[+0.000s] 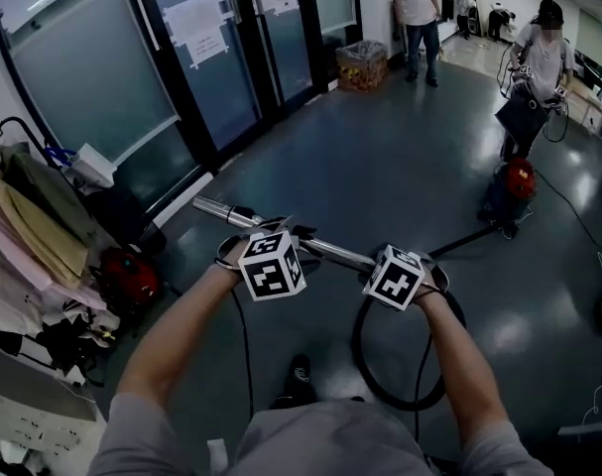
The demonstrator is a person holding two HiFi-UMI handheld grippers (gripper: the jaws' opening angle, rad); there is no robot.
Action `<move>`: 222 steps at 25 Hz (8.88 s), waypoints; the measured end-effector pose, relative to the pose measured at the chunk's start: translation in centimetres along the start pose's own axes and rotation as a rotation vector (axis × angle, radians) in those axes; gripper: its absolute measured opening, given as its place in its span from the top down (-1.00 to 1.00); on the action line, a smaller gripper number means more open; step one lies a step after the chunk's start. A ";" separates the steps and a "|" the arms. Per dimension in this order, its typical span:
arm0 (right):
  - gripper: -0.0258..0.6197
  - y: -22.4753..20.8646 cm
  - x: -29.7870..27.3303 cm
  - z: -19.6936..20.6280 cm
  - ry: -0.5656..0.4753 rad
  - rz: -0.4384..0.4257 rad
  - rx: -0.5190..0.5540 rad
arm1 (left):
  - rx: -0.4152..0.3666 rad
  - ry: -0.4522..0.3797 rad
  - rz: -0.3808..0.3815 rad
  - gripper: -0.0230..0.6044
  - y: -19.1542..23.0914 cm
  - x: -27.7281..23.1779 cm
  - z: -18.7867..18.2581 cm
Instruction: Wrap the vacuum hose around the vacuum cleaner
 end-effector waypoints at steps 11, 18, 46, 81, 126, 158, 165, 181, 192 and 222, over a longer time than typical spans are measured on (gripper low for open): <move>0.54 -5.7 -3.1 1.2 0.204 0.079 -0.066 | -0.122 -0.142 0.175 0.14 5.8 -6.2 1.0; 0.54 -8.6 -5.6 1.1 0.349 0.101 -0.083 | -0.166 -0.262 0.272 0.14 9.0 -8.7 3.1; 0.54 -10.1 -5.1 1.1 0.440 0.105 -0.166 | -0.466 -0.189 0.340 0.18 7.2 -18.6 -1.9; 0.33 -5.2 11.2 6.9 0.363 0.558 -0.555 | -0.434 -0.290 0.260 0.53 7.8 -21.3 0.9; 0.22 -0.7 5.1 23.7 -1.081 0.651 -1.465 | 0.272 -0.237 0.394 0.53 -15.8 -21.4 -11.7; 0.72 -3.3 11.4 23.5 -1.146 0.526 -1.432 | 0.274 -0.368 0.377 0.42 -13.1 -19.4 -15.1; 0.72 -2.5 12.3 27.4 -0.950 0.644 -1.407 | 0.348 -0.344 0.390 0.36 -10.9 -17.4 -13.1; 0.72 -1.1 9.3 28.6 -0.551 0.535 -1.247 | -0.078 -0.588 0.445 0.37 -6.0 -17.6 -23.8; 0.72 -2.3 7.5 28.1 -0.257 0.460 -1.255 | -0.571 -0.885 0.474 0.37 0.7 -16.0 -32.5; 0.73 -3.9 8.0 37.9 0.208 0.284 -1.052 | -1.291 -0.617 0.574 0.36 -4.2 -22.1 -45.5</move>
Point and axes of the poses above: the fingertips, and each gripper's own axes: x backward along the fingers, y to its left, z out of its underside, the point moved 7 cm from there along x, backward along the fingers, and after that the axes turned 1 degree about -x, right-handed, at the moved point
